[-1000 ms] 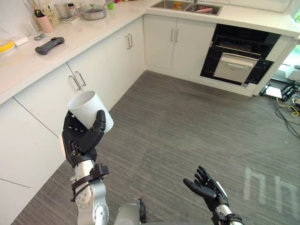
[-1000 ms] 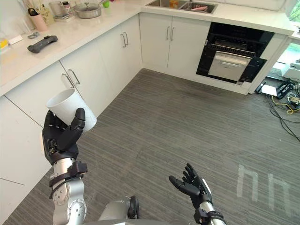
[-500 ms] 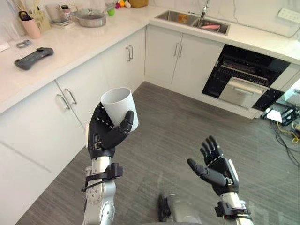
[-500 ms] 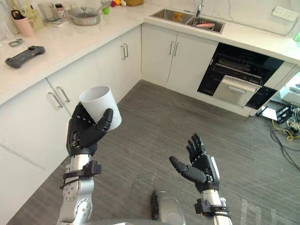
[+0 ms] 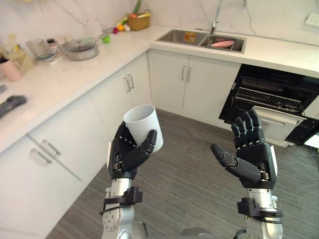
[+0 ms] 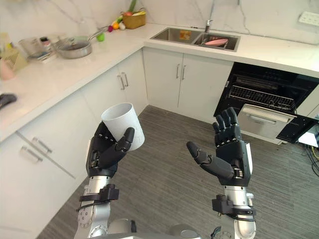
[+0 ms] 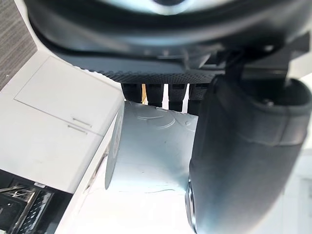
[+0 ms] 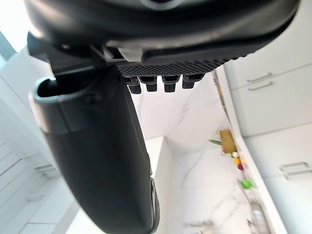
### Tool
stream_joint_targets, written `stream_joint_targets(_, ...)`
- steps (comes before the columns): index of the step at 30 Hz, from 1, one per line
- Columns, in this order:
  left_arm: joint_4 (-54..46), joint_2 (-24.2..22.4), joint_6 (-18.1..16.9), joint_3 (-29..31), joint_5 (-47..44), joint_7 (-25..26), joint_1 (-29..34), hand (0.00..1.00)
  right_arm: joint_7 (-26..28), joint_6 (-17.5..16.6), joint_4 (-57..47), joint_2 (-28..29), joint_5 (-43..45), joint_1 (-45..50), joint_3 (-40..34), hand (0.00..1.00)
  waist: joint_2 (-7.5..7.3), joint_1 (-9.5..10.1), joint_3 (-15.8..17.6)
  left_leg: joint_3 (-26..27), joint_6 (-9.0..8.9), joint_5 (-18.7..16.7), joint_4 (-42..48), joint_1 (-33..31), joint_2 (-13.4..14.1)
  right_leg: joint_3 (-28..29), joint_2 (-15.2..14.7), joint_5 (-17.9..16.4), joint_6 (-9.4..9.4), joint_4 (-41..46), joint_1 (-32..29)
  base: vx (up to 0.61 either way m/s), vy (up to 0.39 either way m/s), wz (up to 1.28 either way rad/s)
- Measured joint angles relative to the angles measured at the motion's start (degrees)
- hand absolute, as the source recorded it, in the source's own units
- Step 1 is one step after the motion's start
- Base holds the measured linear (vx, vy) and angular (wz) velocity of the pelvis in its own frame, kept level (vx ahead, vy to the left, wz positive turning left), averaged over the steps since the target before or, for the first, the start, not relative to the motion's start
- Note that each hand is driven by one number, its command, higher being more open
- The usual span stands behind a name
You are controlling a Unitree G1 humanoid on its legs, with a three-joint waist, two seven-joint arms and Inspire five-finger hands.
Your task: Walk over to the sink, pick up the cup, carry it to the dishwasher, place the cup inside the dishwasher, then close the dishwasher door
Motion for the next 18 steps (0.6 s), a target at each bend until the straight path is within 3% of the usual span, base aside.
stream_joint_targets(2, -0.03, 0.09, -0.06, 0.04, 0.02, 0.53, 0.01, 0.00, 0.53, 0.01, -0.40, -1.49, 1.34, -1.66, -0.43, 1.00, 0.05, 0.40, -0.20, -0.76, -0.35, 0.11, -16.37, 0.01, -2.31, 3.47, -0.29, -0.55, 0.24, -1.45, 2.49, 0.49, 0.104, -1.13)
stream_joint_targets(3, -0.01, 0.24, -0.07, 0.12, 0.06, 1.47, -0.01, 0.00, 1.23, 0.04, -0.73, -1.93, 2.75, -3.49, -0.37, 1.00, -0.46, 0.72, -0.45, -4.06, -0.89, 5.65, -29.70, 0.33, -4.88, 7.39, -1.27, -1.98, 0.58, -1.80, 4.10, 0.57, 0.170, -1.24)
stream_joint_targets(4, 0.04, 0.35, -0.06, 0.15, 0.07, 1.95, 0.18, 0.00, 1.37, 0.02, -0.75, -1.85, 2.84, -4.07, -0.33, 1.00, -0.93, 0.82, -0.68, -5.12, -1.06, 8.68, -32.81, 1.04, -6.20, 8.90, -1.96, -2.50, 0.92, -1.79, 4.63, 0.71, 0.223, -1.31)
stream_joint_targets(5, 0.10, 0.37, -0.07, -0.10, 0.35, 3.10, 0.52, 0.00, 1.67, -0.07, -0.85, -1.76, 2.83, -4.54, -0.24, 1.00, -1.81, 0.84, -1.55, -7.18, 0.02, 14.60, -36.46, 2.34, -8.51, 11.51, -3.06, -3.29, 2.08, -1.48, 4.83, 0.49, 0.173, -0.74)
stream_joint_targets(6, 0.29, 0.71, -0.07, -0.21, 0.69, 3.32, -0.19, 0.00, 1.70, -0.11, -0.86, -1.01, 2.86, -4.76, -0.35, 1.00, -2.60, 0.11, -2.15, -6.51, 2.68, 14.02, -35.75, 3.35, -9.39, 12.60, -4.58, -4.17, 3.26, -0.83, 5.12, 0.62, 0.181, -0.65)
stream_joint_targets(7, 0.39, 0.71, -0.06, -0.11, 0.73, 3.33, -1.16, 0.00, 1.45, 0.62, -0.71, -0.98, 2.79, -5.82, -0.20, 1.00, -3.16, -0.38, -1.82, -6.34, 3.71, 10.76, -30.63, 2.69, -9.52, 14.75, -5.04, -3.91, 3.79, 0.63, 5.86, 0.60, 0.165, -0.40)
stream_joint_targets(8, 0.42, 0.87, -0.06, 0.30, 0.77, 3.38, -1.44, 0.00, 1.39, 1.22, -0.66, -0.85, 2.70, -6.41, 0.09, 1.00, -3.32, -0.16, -1.58, -6.27, 4.13, 9.08, -25.04, 1.19, -9.25, 15.65, -4.88, -3.50, 4.47, 1.40, 6.66, 0.64, 0.146, -0.61)
stream_joint_targets(9, 0.71, 1.79, -0.10, 0.66, 1.42, 3.39, -1.93, 0.00, 0.89, 1.16, -0.54, -0.44, 2.67, -7.18, 0.64, 1.00, -3.57, 0.11, -1.79, -5.07, 2.09, 5.24, -18.40, -1.61, -10.53, 14.65, -4.76, -3.26, 5.16, 6.37, 7.77, 0.49, 0.125, -0.51)
stream_joint_targets(10, 0.63, 1.83, -0.15, 0.65, 1.66, 3.39, -1.85, 0.00, 0.44, 0.96, -0.64, -0.65, 2.65, -7.03, 0.59, 1.00, -3.58, -0.41, -2.23, -4.87, 2.57, 6.47, -24.62, 1.01, -11.12, 12.14, -4.63, -3.31, 8.32, 11.60, 7.03, 0.33, 0.102, -0.46)
stream_joint_targets(11, 0.63, 2.00, -0.59, 0.69, 1.77, 3.40, -1.98, 0.00, 0.22, 0.64, -0.07, -0.44, 2.55, -6.99, 0.74, 1.00, -3.48, -0.30, -2.64, -4.08, 6.50, 6.15, -26.70, 2.92, -11.30, 10.73, -4.61, -3.12, 11.63, 17.10, 6.23, 0.29, 0.104, -0.43)
stream_joint_targets(12, 0.82, 3.86, -0.99, 1.50, 1.79, 3.64, -2.56, 0.00, -0.60, 0.63, 1.65, 1.24, 1.88, -6.93, 1.85, 1.00, -6.38, -0.22, -3.13, -2.32, 7.31, 3.50, -27.29, 6.76, -12.99, 8.85, -6.73, 1.07, 19.42, 29.15, 2.24, 0.34, 0.093, -0.46)
stream_joint_targets(13, 0.84, 4.83, -1.00, 1.67, 2.09, 4.16, -3.38, 0.00, -1.38, 0.63, 3.13, 2.15, 0.99, -6.90, 1.92, 1.00, -7.05, -0.69, -2.72, -1.96, 8.03, 2.36, -30.17, 10.99, -13.76, 4.17, -9.61, 12.93, 19.22, 39.31, -3.04, 0.45, 0.099, -0.49)
stream_joint_targets(14, 0.83, 4.64, -1.18, 1.71, 2.77, 4.61, -3.56, 0.00, -1.80, 0.65, 3.63, 2.02, 0.22, -6.90, 2.07, 1.00, -6.76, -0.56, -2.70, -1.04, 8.27, 2.06, -31.86, 12.79, -13.69, 2.43, -10.73, 11.91, 16.22, 43.64, -6.33, 0.40, 0.097, -0.50)
stream_joint_targets(15, 0.83, 3.82, -1.92, 1.54, 4.34, 6.06, -4.20, 0.00, -2.10, 0.64, 3.89, 1.60, -0.18, -6.75, 1.99, 1.00, -6.06, -0.76, -3.01, -0.21, 8.63, 1.30, -34.49, 15.54, -13.08, -0.07, -11.55, 7.09, 10.77, 47.48, -12.56, 0.51, 0.158, -0.44)
stream_joint_targets(16, 0.83, 3.68, -2.15, 1.25, 5.44, 6.86, -5.45, 0.00, -2.24, 0.55, 3.84, 1.55, -0.14, -6.34, 1.79, 1.00, -4.81, -1.55, -2.74, -0.28, 7.96, 1.45, -36.83, 18.19, -12.08, -2.46, -11.29, 3.54, 9.81, 44.89, -16.81, 0.44, 0.133, -0.31)
stream_joint_targets(17, 0.84, 3.82, -2.15, 1.26, 5.66, 6.84, -6.15, 0.00, -2.42, 0.55, 3.83, 1.57, -0.15, -6.30, 1.74, 1.00, -4.44, -2.16, -2.51, -0.27, 7.90, 1.34, -37.89, 19.69, -11.58, -3.41, -10.95, 2.10, 9.85, 41.95, -18.34, 0.54, 0.119, -0.10)
stream_joint_targets(18, 0.83, 4.21, -2.15, 1.25, 5.62, 6.77, -7.44, 0.00, -2.71, 0.55, 3.36, 1.61, -0.14, -5.92, 1.55, 1.00, -3.92, -2.84, -2.27, -0.32, 7.58, 1.20, -40.19, 22.41, -10.72, -5.53, -10.37, 0.29, 9.85, 33.54, -20.41, 0.39, 0.040, -0.07)
